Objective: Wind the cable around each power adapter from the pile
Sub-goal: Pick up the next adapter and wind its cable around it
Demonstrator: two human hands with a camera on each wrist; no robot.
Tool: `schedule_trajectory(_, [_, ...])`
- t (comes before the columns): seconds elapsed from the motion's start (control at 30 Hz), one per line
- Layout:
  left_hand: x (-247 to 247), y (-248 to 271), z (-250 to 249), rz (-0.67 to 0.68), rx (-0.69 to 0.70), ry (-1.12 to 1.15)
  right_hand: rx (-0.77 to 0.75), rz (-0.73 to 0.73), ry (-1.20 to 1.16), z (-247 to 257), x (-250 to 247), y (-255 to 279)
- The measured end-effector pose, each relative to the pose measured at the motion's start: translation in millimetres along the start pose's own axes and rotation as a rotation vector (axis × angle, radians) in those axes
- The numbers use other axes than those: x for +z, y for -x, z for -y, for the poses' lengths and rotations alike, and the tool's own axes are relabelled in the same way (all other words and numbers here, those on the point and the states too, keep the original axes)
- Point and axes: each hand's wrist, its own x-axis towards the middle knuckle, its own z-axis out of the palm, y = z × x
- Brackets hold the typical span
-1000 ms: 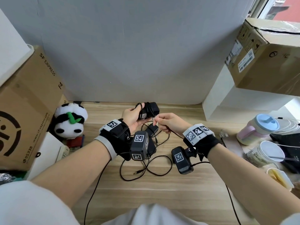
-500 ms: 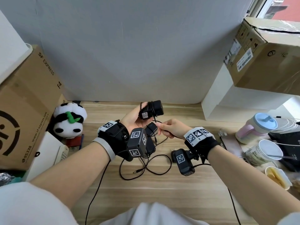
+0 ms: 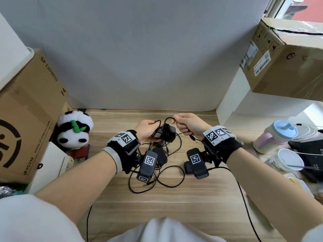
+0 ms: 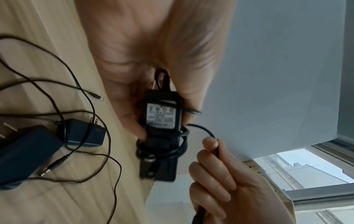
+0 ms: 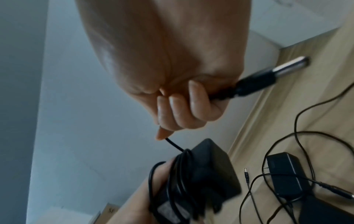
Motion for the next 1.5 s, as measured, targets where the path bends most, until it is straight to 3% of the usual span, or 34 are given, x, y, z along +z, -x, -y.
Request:
schedule_trajectory(0.2, [-2, -7, 0, -0.170, -0.014, 0.227, -0.068, 0.086, 0.082, -10, 13, 6])
schedule_trajectory(0.43, [-8, -9, -3, -0.286, -0.032, 0.544, -0.015, 0.130, 0.157, -18, 18, 12])
schedule_trajectory(0.83, [-8, -3, 1, -0.039, -0.089, 0.564, -0.053, 0.143, 0.046, -18, 20, 15])
schedule_trajectory(0.93, [-9, 3, 2, 0.056, -0.112, 0.561, -0.068, 0.022, -0.007, -16, 17, 12])
schedule_trajectory(1.1, [-8, 1, 7, 0.053, -0.125, 0.563, -0.116, -0.234, -0.236, -16, 11, 5])
schedule_trajectory(1.27, [-5, -4, 10, 0.004, -0.115, 0.532, -0.172, -0.252, -0.596, -7, 11, 7])
schedule_trajectory(1.5, [-6, -8, 9, 0.025, -0.093, 0.643, -0.189, -0.256, -0.360, -15, 10, 5])
